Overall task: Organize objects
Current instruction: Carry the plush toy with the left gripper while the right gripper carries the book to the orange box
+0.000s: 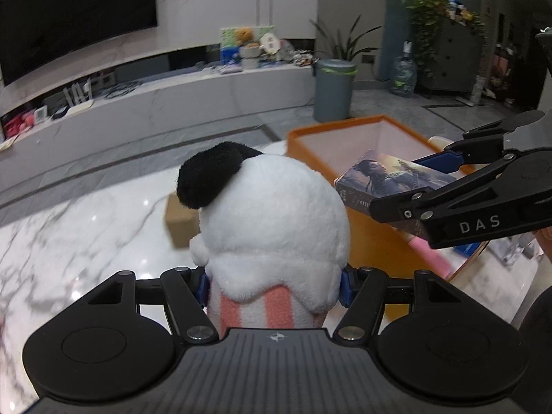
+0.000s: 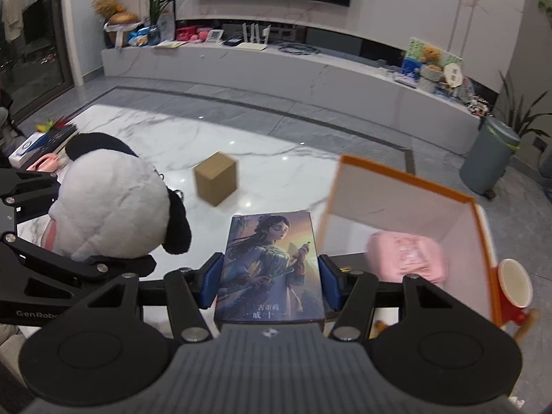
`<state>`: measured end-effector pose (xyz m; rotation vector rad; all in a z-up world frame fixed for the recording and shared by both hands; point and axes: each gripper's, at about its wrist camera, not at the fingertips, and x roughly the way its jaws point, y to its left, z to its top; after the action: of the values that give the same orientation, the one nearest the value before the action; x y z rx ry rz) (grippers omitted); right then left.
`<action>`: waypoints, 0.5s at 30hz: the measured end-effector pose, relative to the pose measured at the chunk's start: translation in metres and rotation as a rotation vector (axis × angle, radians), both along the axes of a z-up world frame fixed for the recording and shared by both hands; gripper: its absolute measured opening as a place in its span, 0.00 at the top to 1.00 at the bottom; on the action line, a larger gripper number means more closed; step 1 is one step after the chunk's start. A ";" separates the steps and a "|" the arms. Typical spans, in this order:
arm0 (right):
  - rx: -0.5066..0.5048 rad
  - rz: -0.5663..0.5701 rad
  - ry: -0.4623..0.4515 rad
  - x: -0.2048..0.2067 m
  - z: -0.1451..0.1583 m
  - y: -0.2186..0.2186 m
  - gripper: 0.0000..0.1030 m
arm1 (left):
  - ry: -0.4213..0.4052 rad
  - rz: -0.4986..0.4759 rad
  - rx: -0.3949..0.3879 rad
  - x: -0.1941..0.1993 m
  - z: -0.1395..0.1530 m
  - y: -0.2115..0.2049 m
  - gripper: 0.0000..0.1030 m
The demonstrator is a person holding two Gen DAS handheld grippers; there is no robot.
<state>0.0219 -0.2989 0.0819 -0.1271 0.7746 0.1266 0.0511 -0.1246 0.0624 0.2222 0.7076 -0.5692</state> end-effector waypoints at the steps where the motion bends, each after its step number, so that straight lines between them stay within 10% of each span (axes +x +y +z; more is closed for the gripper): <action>1: -0.002 -0.010 -0.006 -0.002 0.003 -0.007 0.42 | -0.005 -0.010 -0.003 0.001 0.002 -0.007 0.28; 15: -0.028 -0.147 -0.022 0.000 0.015 -0.097 0.42 | 0.013 -0.151 -0.031 0.016 -0.003 -0.107 0.28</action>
<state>0.0222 -0.3955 0.0973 -0.0971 0.7609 -0.0251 0.0670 -0.2318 0.0597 0.2449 0.6979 -0.7255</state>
